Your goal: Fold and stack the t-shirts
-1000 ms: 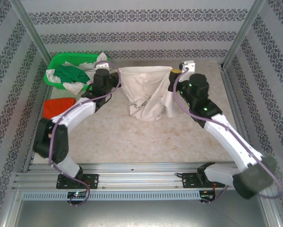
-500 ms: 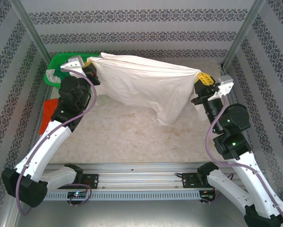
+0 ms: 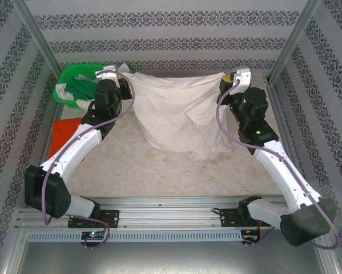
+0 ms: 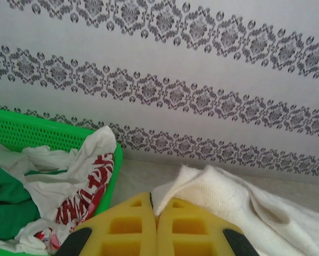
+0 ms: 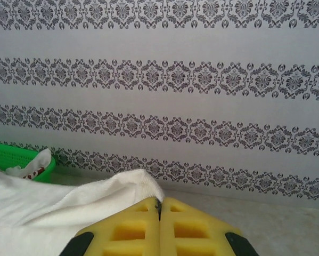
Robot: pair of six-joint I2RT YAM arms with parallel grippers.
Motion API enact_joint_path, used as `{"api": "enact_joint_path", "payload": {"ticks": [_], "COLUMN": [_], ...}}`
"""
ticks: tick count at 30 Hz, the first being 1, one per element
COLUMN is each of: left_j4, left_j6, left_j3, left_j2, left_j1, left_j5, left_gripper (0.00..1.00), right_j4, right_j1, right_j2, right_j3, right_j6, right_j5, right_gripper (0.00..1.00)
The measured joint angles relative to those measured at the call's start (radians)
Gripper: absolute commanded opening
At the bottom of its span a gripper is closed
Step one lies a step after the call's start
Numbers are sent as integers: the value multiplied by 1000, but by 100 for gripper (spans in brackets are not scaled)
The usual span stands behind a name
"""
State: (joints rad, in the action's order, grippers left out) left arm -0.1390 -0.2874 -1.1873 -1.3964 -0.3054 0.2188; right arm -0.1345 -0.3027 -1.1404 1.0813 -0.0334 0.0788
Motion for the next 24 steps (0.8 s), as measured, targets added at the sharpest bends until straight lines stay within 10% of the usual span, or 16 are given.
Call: {"api": "enact_joint_path", "payload": {"ticks": [24], "left_j4": [36], "left_j6": [-42], "left_j3": [-12], "left_j2": [349], "left_j1": [0], "left_j5": [-195], "left_gripper": [0], "right_j4": [192], "right_j1": [-1], "right_j2": [253], "right_j3": [391], "right_j6": [71], "right_j5": [-171], "right_gripper": [0]}}
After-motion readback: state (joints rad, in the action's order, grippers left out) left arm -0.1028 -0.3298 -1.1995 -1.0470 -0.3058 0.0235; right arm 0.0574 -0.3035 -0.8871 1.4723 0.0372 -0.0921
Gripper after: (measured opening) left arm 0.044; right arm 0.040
